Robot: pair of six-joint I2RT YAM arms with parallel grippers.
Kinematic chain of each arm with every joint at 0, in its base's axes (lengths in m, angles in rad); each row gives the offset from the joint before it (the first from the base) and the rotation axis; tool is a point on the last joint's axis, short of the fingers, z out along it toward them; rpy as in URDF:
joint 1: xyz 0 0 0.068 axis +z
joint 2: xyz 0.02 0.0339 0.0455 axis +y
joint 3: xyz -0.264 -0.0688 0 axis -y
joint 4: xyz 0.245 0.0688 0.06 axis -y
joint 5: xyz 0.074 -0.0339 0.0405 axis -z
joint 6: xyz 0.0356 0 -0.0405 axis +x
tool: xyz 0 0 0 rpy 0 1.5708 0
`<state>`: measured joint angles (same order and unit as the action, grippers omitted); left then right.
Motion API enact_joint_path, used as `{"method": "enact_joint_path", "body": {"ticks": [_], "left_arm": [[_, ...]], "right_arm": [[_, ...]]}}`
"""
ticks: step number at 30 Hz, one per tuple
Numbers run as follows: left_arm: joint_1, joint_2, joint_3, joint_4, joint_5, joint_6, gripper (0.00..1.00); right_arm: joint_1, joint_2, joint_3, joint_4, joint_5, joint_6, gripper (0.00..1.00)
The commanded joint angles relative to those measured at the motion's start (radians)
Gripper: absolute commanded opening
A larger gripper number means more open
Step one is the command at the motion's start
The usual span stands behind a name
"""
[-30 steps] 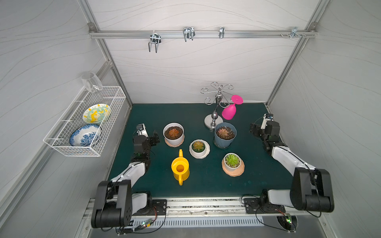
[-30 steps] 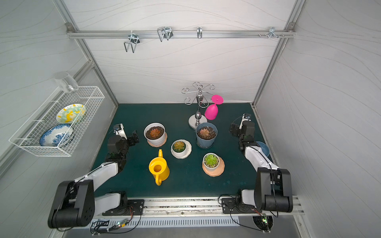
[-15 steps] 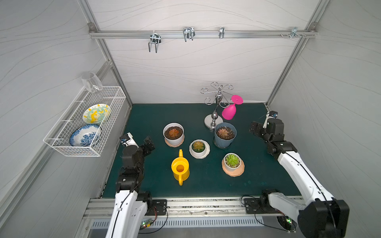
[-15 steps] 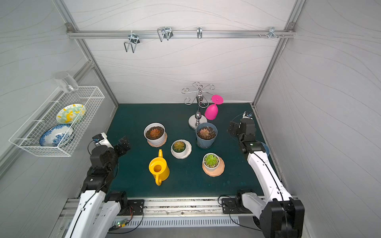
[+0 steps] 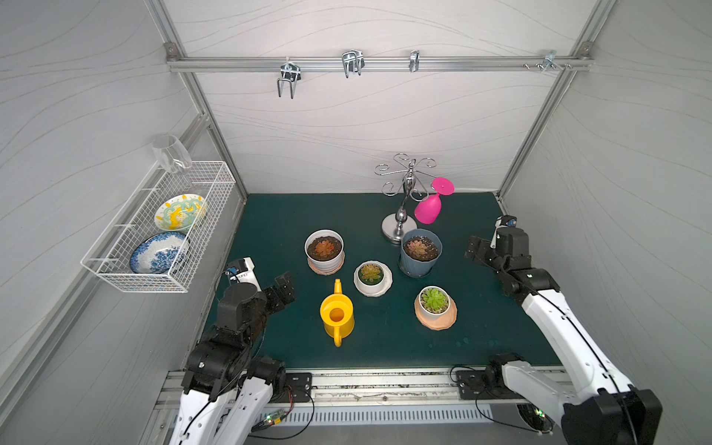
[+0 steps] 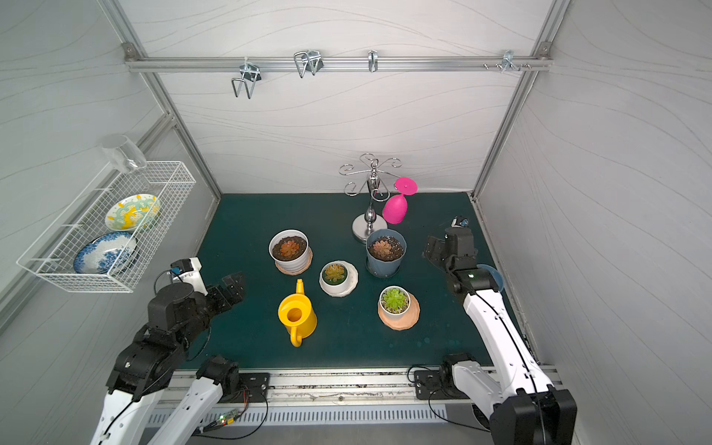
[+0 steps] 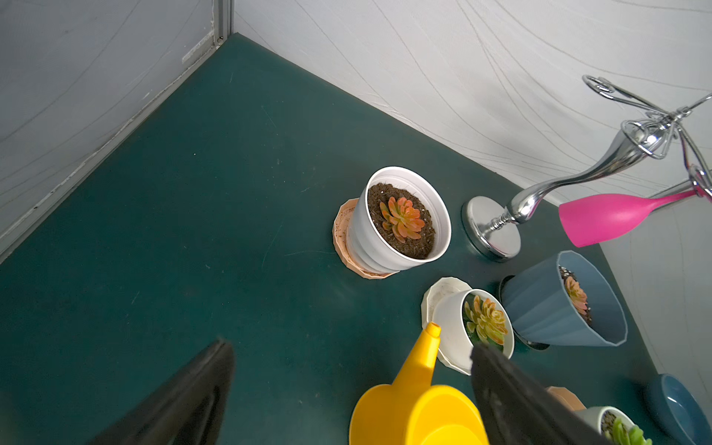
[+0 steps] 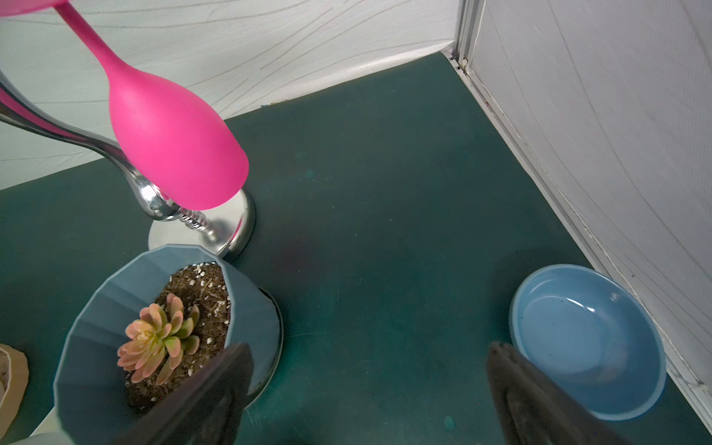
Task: Water the succulent around the soil edge
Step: Pick up the watering can from the center of the board.
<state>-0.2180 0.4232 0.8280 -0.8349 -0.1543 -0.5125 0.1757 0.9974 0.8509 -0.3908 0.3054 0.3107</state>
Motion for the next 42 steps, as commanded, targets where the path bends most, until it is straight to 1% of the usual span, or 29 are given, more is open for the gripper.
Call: {"method": "enact_joint_path", "body": {"ticks": [1,5,10,13,16,19,22,24,27,29,31,32,33,35,37,40,42], "left_arm": [[-0.01,0.018,0.059,-0.053,0.073,-0.023,1.0],[-0.014,0.035,0.1,-0.037,0.101,-0.019,1.0],[-0.021,0.121,0.142,0.028,0.162,-0.013,1.0],[-0.067,0.166,0.164,0.076,0.147,-0.009,1.0],[-0.163,0.216,0.198,0.099,0.066,0.01,1.0],[-0.299,0.292,0.236,0.103,-0.036,0.027,1.0],[-0.451,0.328,0.259,0.102,-0.178,0.031,1.0],[-0.514,0.337,0.275,0.095,-0.224,0.022,1.0],[-0.58,0.362,0.304,0.038,-0.249,-0.006,1.0],[-0.64,0.376,0.315,-0.01,-0.269,-0.028,1.0],[-0.721,0.396,0.327,-0.062,-0.313,-0.053,1.0],[-0.794,0.41,0.34,-0.111,-0.357,-0.071,1.0],[-0.833,0.423,0.357,-0.148,-0.387,-0.089,1.0],[-0.894,0.447,0.397,-0.213,-0.416,-0.115,1.0],[-0.932,0.465,0.432,-0.286,-0.424,-0.15,1.0],[-0.969,0.479,0.466,-0.396,-0.403,-0.209,1.0],[-0.986,0.48,0.469,-0.463,-0.369,-0.255,1.0]], "right_arm": [[0.005,-0.013,0.028,-0.026,0.03,0.013,0.99],[0.004,-0.009,0.033,-0.035,0.052,0.014,0.99],[0.004,0.0,0.034,-0.035,0.063,0.009,0.99],[0.004,0.008,0.036,-0.033,0.064,0.007,0.99],[0.003,0.014,0.037,-0.032,0.066,0.008,0.99],[0.0,0.023,0.043,-0.036,0.068,0.007,0.99],[-0.007,0.027,0.048,-0.047,0.071,0.011,0.99],[-0.011,0.025,0.045,-0.047,0.073,0.013,0.99],[-0.015,0.023,0.045,-0.044,0.067,0.014,0.99],[-0.02,0.023,0.046,-0.046,0.067,0.018,0.99],[-0.03,0.024,0.049,-0.05,0.066,0.023,0.99],[-0.037,0.026,0.05,-0.054,0.063,0.026,0.99],[-0.041,0.027,0.051,-0.054,0.06,0.026,0.99],[-0.048,0.03,0.051,-0.057,0.057,0.032,0.99],[-0.053,0.029,0.051,-0.056,0.053,0.033,0.99],[-0.057,0.027,0.049,-0.05,0.047,0.034,0.99],[-0.061,0.031,0.049,-0.048,0.042,0.036,0.99]]}}
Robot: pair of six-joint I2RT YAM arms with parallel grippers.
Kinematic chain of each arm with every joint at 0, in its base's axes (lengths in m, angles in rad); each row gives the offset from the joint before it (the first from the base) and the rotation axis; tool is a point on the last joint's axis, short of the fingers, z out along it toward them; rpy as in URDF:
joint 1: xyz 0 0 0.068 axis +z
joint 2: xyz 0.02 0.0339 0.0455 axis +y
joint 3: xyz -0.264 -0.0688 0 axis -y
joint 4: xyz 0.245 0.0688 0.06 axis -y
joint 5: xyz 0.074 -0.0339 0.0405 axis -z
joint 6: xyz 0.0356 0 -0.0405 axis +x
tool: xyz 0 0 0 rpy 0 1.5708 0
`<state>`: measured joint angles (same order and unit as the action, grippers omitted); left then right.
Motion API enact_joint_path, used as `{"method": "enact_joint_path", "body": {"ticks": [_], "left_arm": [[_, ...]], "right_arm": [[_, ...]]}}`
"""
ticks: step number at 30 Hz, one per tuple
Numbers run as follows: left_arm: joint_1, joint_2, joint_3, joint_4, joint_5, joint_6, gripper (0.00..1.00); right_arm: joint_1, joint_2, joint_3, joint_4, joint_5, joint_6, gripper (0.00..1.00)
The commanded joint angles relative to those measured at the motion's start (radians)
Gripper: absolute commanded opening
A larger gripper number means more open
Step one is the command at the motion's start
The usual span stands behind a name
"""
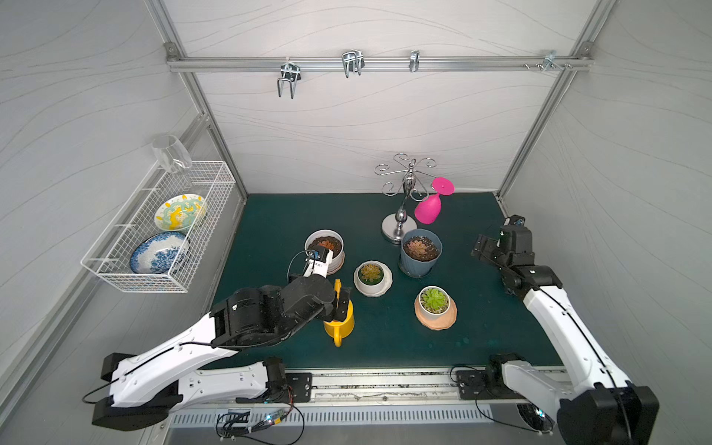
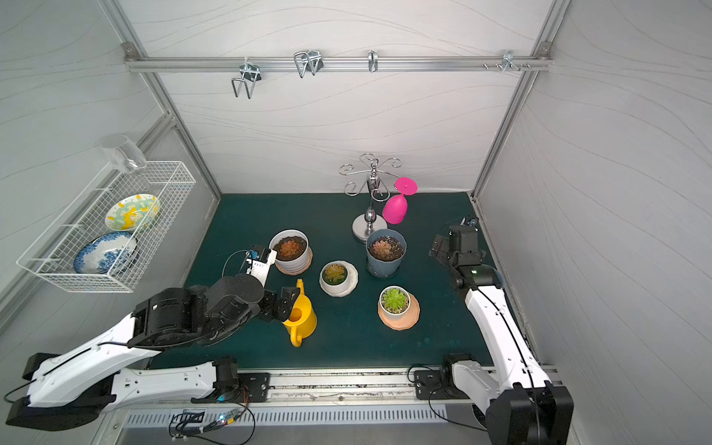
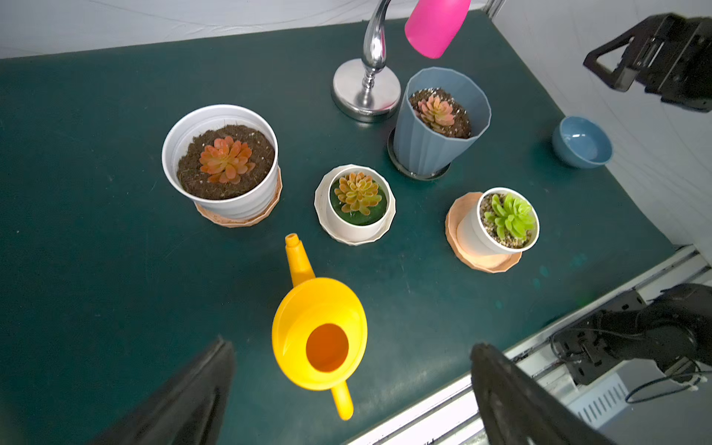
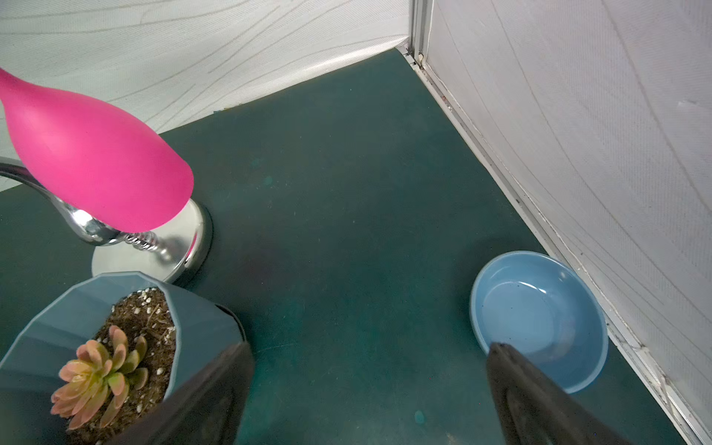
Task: Water the succulent around the soil edge
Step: Pick up the watering can from the center of the board.
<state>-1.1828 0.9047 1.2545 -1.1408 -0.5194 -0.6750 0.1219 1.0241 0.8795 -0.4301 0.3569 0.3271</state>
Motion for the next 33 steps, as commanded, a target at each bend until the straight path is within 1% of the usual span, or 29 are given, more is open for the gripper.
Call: {"method": "enact_joint_path", "body": {"ticks": [1,4,7,11,15,18,22,25,28,33], "left_arm": [[-0.037,-0.004,0.037,-0.186,0.009,-0.123,1.0],[-0.108,-0.031,-0.022,-0.211,0.032,-0.216,1.0],[-0.174,-0.044,-0.092,-0.207,0.027,-0.299,1.0],[-0.273,-0.03,-0.197,-0.147,-0.038,-0.386,1.0],[-0.323,0.022,-0.268,-0.092,-0.088,-0.455,1.0],[-0.335,0.066,-0.335,0.006,-0.084,-0.462,1.0],[-0.335,0.1,-0.4,0.082,-0.105,-0.47,0.98],[-0.335,0.092,-0.46,0.161,-0.102,-0.462,0.91],[-0.335,0.097,-0.53,0.266,-0.083,-0.456,0.87],[-0.334,0.148,-0.568,0.276,-0.074,-0.505,0.84]], "right_arm": [[-0.008,0.006,0.021,-0.009,-0.011,0.02,0.99],[-0.011,0.008,0.018,-0.001,-0.012,0.021,0.99],[-0.014,0.007,0.018,-0.001,-0.012,0.021,0.99],[-0.015,-0.005,0.01,0.004,-0.019,0.022,0.99],[-0.016,-0.006,0.012,0.002,-0.021,0.025,0.99],[-0.016,-0.004,0.01,0.008,-0.021,0.025,0.99],[-0.016,-0.001,0.01,0.009,-0.024,0.024,0.99],[-0.016,0.002,0.01,0.013,-0.026,0.026,0.99],[-0.016,0.004,0.01,0.015,-0.024,0.027,0.99],[-0.017,0.007,0.01,0.016,-0.028,0.027,0.99]]}}
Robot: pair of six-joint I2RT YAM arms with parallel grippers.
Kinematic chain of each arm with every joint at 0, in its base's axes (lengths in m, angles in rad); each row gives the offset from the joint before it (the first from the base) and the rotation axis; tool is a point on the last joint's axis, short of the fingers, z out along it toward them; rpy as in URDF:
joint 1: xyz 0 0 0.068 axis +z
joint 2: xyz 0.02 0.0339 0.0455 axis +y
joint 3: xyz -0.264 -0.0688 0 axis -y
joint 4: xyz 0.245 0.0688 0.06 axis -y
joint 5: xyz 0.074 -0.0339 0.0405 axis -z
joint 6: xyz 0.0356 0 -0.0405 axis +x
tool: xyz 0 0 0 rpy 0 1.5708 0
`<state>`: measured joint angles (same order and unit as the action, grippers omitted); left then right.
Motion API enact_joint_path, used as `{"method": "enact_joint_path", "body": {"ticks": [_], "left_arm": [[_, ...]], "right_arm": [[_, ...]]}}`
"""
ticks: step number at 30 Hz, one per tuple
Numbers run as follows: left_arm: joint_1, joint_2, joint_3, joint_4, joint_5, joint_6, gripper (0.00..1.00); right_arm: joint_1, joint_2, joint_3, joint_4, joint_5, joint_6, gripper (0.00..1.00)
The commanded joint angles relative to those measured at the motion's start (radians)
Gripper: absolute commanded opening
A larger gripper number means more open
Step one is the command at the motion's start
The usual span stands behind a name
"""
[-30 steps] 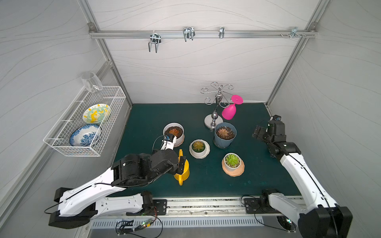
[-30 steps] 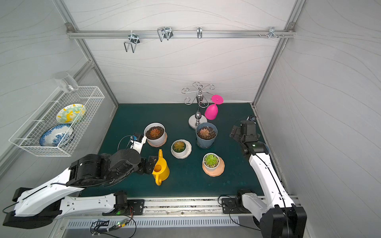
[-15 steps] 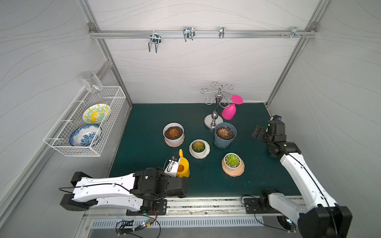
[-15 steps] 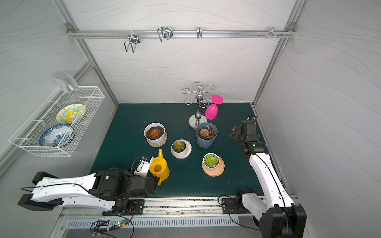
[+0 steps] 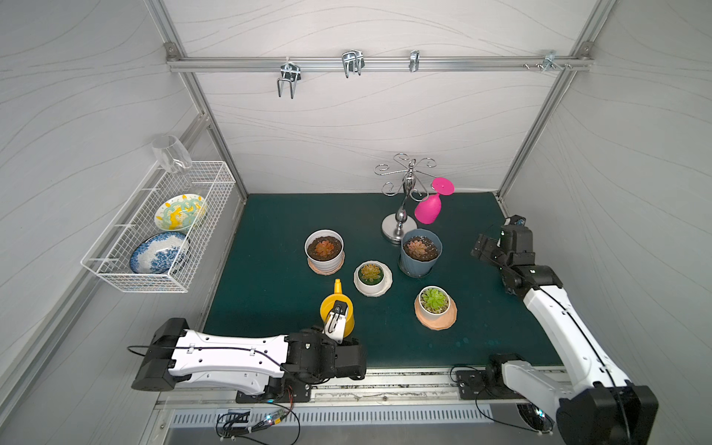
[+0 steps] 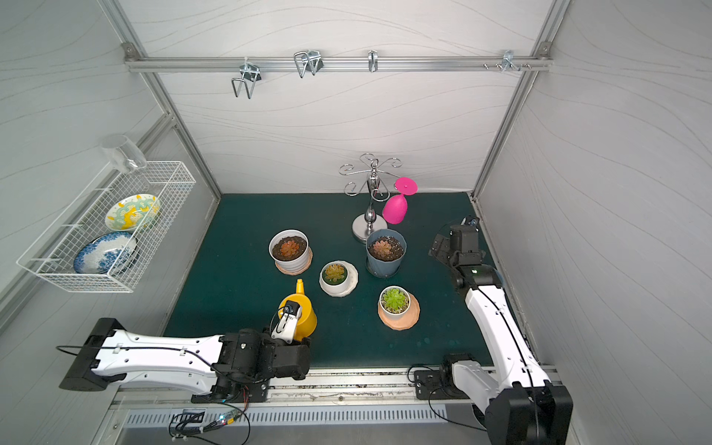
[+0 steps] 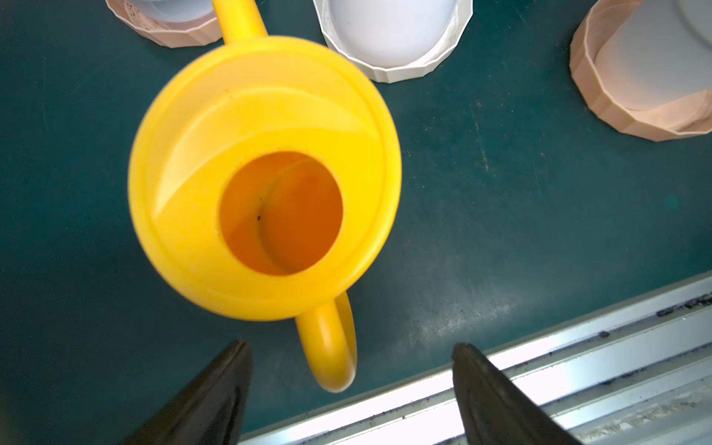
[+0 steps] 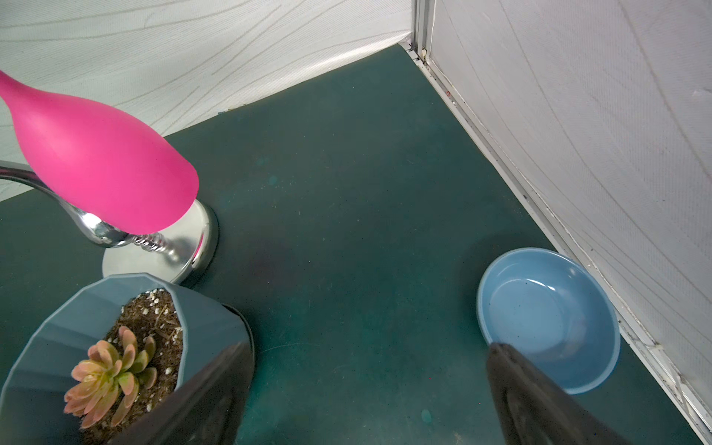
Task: Water the succulent around the soil edge
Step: Pick up the watering can from the center of the board.
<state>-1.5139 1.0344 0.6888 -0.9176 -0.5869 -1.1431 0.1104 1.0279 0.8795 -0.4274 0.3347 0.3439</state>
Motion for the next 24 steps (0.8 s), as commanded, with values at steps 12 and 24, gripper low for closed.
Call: {"method": "enact_joint_path", "body": {"ticks": [12,24], "left_arm": [[0.012,0.031,-0.136,0.065,-0.081,-0.192,0.74],[0.135,-0.04,-0.241,0.194,-0.11,-0.133,0.54]], "right_arm": [[-0.006,0.006,0.009,0.016,-0.013,0.012,0.99],[-0.005,0.023,0.014,0.025,-0.026,0.01,0.99]]}}
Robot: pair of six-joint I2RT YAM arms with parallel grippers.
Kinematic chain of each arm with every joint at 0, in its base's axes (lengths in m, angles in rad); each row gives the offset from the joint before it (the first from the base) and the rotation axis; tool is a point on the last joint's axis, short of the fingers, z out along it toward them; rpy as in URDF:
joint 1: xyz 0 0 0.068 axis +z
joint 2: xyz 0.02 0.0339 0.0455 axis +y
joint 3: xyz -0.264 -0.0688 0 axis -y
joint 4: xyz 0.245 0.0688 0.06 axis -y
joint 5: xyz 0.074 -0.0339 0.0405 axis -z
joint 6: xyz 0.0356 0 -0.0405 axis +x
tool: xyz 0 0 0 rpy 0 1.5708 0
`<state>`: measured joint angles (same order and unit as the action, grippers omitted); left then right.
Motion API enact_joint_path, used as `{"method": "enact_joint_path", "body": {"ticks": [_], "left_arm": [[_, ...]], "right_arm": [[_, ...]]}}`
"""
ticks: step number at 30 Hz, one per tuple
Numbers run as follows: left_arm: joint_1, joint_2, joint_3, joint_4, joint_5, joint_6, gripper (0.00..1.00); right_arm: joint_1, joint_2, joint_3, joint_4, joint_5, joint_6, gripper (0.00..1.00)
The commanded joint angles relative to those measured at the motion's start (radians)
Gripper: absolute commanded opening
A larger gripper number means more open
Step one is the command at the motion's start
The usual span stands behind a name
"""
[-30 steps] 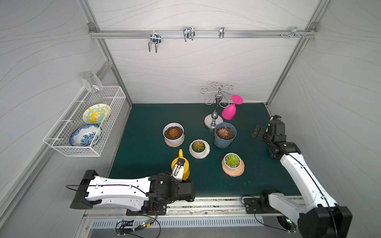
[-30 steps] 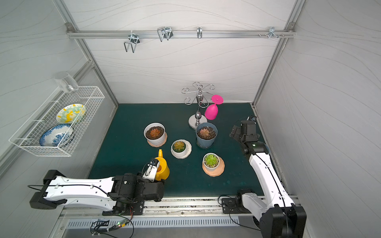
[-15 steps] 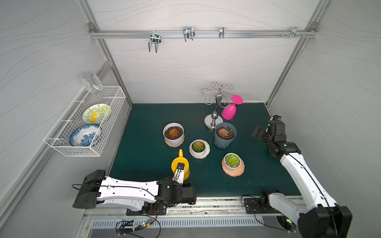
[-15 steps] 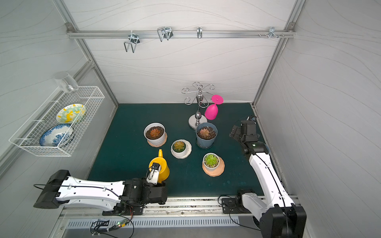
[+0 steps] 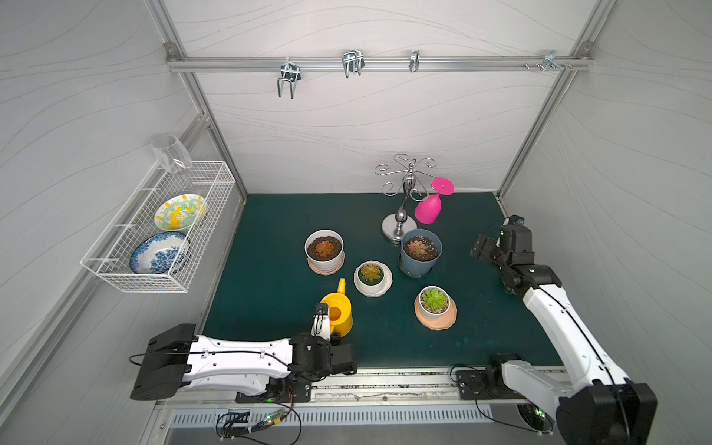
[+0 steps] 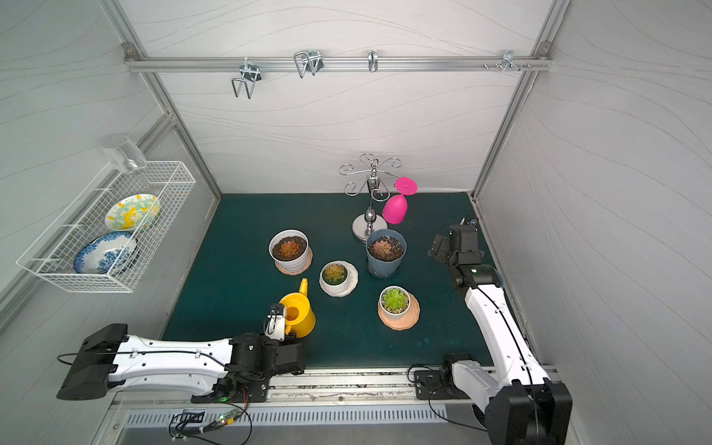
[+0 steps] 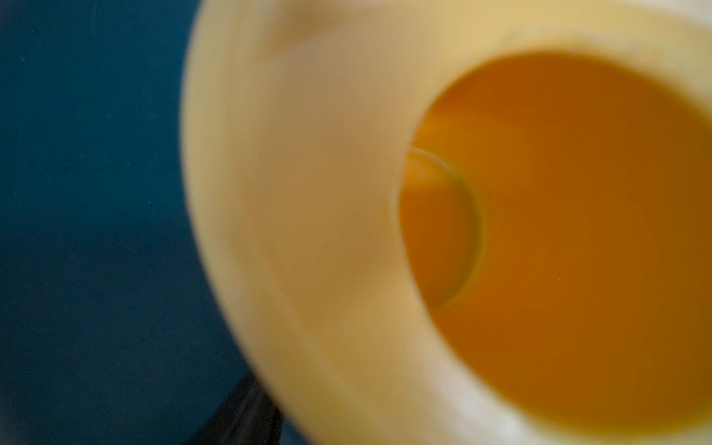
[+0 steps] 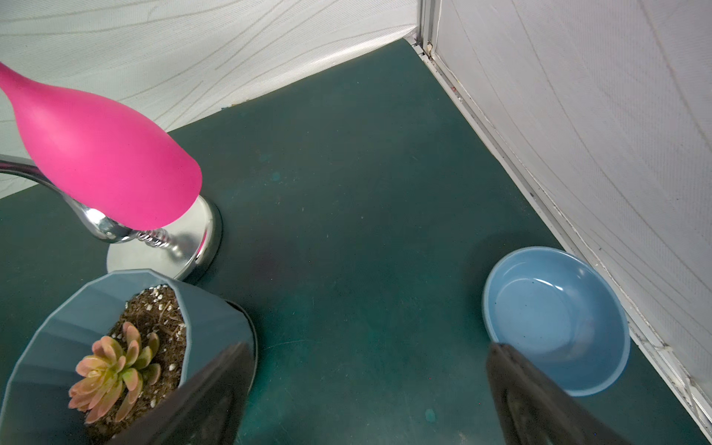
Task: Water the succulent around the soil edge
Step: Pick up the watering can from the center of the board.
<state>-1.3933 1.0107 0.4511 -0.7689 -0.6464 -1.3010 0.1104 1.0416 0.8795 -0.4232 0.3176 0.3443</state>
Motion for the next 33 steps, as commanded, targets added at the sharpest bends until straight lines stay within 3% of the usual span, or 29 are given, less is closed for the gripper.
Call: {"method": "enact_joint_path", "body": {"ticks": [1,6,13,20,33], "left_arm": [[0.018,-0.018,-0.006,0.049,-0.063,0.025,0.53],[0.031,-0.009,-0.011,0.053,-0.12,0.032,0.44],[0.035,0.006,-0.018,0.039,-0.185,-0.001,0.23],[0.035,-0.024,0.012,0.0,-0.204,0.057,0.01],[0.035,-0.309,0.219,-0.269,-0.163,0.228,0.0]], "right_arm": [[-0.006,0.012,0.016,0.021,-0.009,0.009,0.99],[-0.005,0.021,0.02,0.021,-0.013,0.007,0.99],[-0.004,0.017,0.02,0.018,-0.015,0.007,0.99],[-0.005,0.02,0.019,0.019,-0.01,0.006,0.99],[-0.006,0.023,0.024,0.013,0.001,0.009,0.99]]}}
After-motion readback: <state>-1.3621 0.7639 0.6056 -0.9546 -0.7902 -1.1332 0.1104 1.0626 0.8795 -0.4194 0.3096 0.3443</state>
